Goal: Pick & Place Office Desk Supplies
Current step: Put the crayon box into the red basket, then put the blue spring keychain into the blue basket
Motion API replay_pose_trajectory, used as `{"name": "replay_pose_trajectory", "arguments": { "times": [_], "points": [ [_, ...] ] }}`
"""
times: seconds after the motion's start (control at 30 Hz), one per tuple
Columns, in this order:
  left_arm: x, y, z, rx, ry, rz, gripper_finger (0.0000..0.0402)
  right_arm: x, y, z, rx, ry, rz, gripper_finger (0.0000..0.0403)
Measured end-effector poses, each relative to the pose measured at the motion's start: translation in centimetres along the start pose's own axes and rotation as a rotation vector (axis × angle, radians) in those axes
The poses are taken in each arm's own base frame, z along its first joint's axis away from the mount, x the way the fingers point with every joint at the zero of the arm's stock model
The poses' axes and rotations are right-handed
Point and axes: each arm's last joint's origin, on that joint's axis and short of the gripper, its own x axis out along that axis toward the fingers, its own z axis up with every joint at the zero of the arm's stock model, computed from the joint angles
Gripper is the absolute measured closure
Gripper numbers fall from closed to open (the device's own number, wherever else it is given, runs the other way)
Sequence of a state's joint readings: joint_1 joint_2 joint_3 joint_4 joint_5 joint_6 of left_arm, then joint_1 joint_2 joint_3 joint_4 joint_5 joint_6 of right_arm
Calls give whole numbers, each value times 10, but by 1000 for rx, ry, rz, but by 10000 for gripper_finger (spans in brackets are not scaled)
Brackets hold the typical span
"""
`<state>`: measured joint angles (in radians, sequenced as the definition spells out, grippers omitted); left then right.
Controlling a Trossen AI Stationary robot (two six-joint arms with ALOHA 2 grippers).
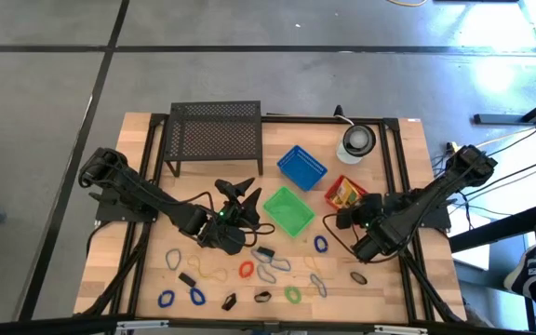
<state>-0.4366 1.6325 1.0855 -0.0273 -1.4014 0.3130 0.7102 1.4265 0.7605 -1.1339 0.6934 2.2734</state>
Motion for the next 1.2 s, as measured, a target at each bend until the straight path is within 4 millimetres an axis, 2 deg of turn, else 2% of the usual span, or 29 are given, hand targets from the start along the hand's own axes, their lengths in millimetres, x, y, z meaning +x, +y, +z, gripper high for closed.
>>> {"name": "replay_pose_trajectory", "arguments": {
  "times": [0.3, 0.73, 0.97, 1.1, 1.2],
  "points": [
    [0, 0, 0, 0, 0, 0, 210, 0, -1, -1, -2, 30, -28, 343],
    [0, 0, 0, 0, 0, 0, 210, -3, -7, 3, -57, 73, -162, 264],
    [0, 0, 0, -1, -2, -5, 210, -26, -2, 19, -148, 119, -309, 266],
    [4, 2, 2, -15, 8, 24, 210, -37, 8, 23, -185, 139, -266, 273],
    [8, 4, 5, -97, 4, 26, 210, -41, 15, 23, -186, 112, -176, 278]
  ]
}}
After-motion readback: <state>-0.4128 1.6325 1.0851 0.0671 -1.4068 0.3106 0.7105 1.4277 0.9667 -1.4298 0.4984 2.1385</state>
